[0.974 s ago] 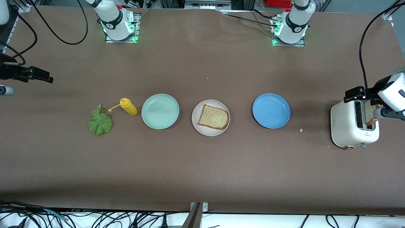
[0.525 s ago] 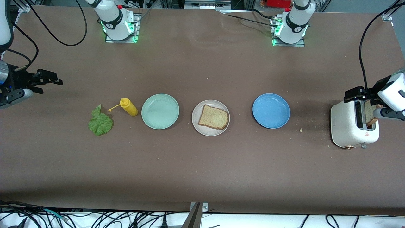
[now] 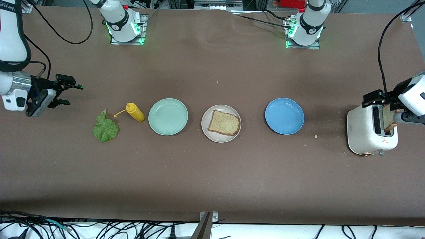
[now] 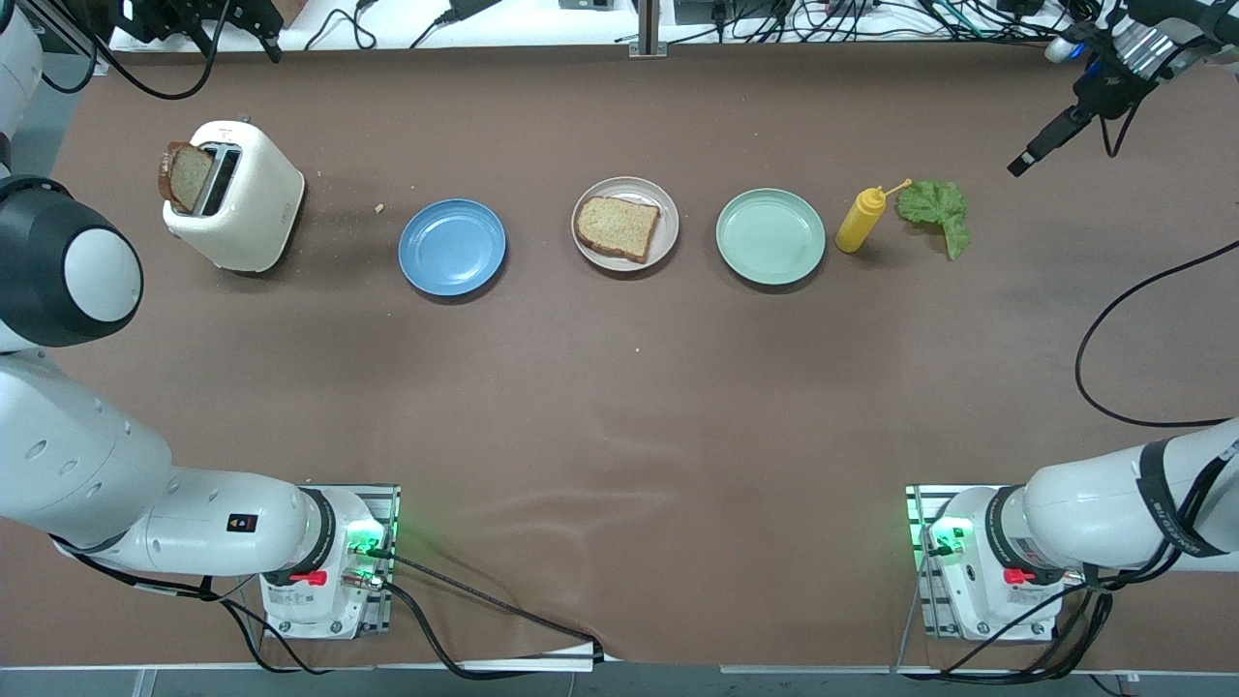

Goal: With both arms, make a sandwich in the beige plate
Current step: 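Reach the right gripper toward the yellow squeeze bottle, then close the right gripper on the yellow bottle and lift it, then carry the yellow bottle with the right gripper toward the beige plate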

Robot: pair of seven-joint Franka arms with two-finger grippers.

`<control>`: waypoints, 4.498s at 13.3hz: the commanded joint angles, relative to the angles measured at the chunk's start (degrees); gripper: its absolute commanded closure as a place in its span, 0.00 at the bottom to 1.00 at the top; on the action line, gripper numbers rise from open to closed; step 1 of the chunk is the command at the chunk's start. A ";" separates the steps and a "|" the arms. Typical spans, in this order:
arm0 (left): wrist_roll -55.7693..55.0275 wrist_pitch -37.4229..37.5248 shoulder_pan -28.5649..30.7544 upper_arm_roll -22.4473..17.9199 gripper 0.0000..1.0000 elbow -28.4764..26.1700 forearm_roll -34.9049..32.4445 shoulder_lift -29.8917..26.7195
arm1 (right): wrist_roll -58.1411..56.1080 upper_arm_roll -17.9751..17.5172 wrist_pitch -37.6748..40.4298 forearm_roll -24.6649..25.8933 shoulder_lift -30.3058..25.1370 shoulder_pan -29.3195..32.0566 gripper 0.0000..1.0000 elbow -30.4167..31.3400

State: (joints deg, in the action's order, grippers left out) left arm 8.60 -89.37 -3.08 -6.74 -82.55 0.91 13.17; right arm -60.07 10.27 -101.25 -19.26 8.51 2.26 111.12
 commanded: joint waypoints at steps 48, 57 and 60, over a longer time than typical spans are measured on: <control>-0.86 -0.63 -0.26 0.59 0.00 -0.59 -1.78 -0.60 | -67.22 -6.23 11.70 -54.30 31.92 -0.31 1.00 -10.46; -0.86 -0.63 -0.35 0.59 0.00 -0.59 -1.87 -0.60 | -25.85 -6.23 -3.07 -27.96 26.74 -15.60 1.00 -26.21; -0.86 -0.63 -0.35 0.59 0.00 -0.59 -1.87 -0.60 | -12.22 -6.23 -3.60 -19.01 26.82 -19.82 1.00 -29.90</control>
State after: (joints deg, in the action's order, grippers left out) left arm 8.32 -89.60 -3.21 -6.49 -82.58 0.91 13.19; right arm -80.11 3.72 -104.80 -43.58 35.16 -15.36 84.27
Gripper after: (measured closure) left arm 0.000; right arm 0.960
